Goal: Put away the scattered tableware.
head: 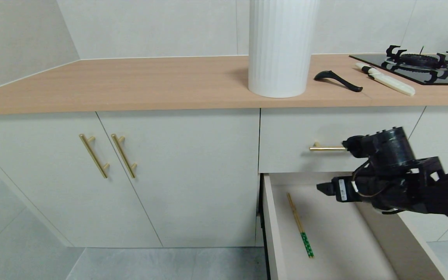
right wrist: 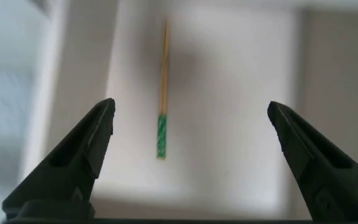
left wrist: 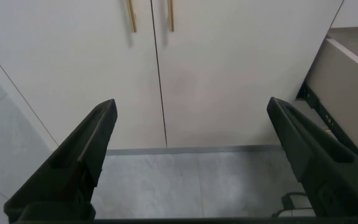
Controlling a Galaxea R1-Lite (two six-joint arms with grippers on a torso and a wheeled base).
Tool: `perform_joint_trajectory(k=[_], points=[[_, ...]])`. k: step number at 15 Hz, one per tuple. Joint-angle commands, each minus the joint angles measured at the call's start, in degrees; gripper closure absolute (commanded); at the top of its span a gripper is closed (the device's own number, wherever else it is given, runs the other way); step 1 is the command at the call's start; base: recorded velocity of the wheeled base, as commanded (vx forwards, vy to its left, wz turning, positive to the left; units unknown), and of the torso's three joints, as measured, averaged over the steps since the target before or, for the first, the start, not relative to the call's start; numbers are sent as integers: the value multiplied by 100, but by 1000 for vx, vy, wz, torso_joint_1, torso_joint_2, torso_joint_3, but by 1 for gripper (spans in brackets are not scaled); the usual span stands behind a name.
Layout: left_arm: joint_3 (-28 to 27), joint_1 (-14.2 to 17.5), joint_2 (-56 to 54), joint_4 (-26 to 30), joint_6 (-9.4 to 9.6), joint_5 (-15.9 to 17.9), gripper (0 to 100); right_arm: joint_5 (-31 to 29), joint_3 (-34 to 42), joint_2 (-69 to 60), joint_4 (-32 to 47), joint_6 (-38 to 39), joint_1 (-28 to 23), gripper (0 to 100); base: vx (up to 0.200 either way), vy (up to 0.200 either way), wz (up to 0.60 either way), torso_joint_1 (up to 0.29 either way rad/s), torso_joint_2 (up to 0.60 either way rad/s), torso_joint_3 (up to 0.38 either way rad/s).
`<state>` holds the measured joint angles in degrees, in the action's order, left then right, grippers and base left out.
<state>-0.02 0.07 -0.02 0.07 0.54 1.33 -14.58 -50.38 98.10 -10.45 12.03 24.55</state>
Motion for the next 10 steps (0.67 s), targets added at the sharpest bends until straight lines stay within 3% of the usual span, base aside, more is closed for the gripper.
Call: perform_joint_trajectory(k=[1,4,8,10], points=[[2,1,2,1,-1,-1,0,8,29,-950,-10,-184,-240,0,0,0,0,0,0,0],[2,1,2,1,-1,-1,0,25,116,-1276,-28,-465,-381,0,0,0,0,6,-20,-7],[2,1,2,1,-1,-1,0,17,152,-1293,-28,-500,-407,0,0,0,0,65,-243,-246],[2,1,2,1,-1,-1,0,17,152,-1284,-28,-500,-416,0,0,0,0,185,-537,-303]])
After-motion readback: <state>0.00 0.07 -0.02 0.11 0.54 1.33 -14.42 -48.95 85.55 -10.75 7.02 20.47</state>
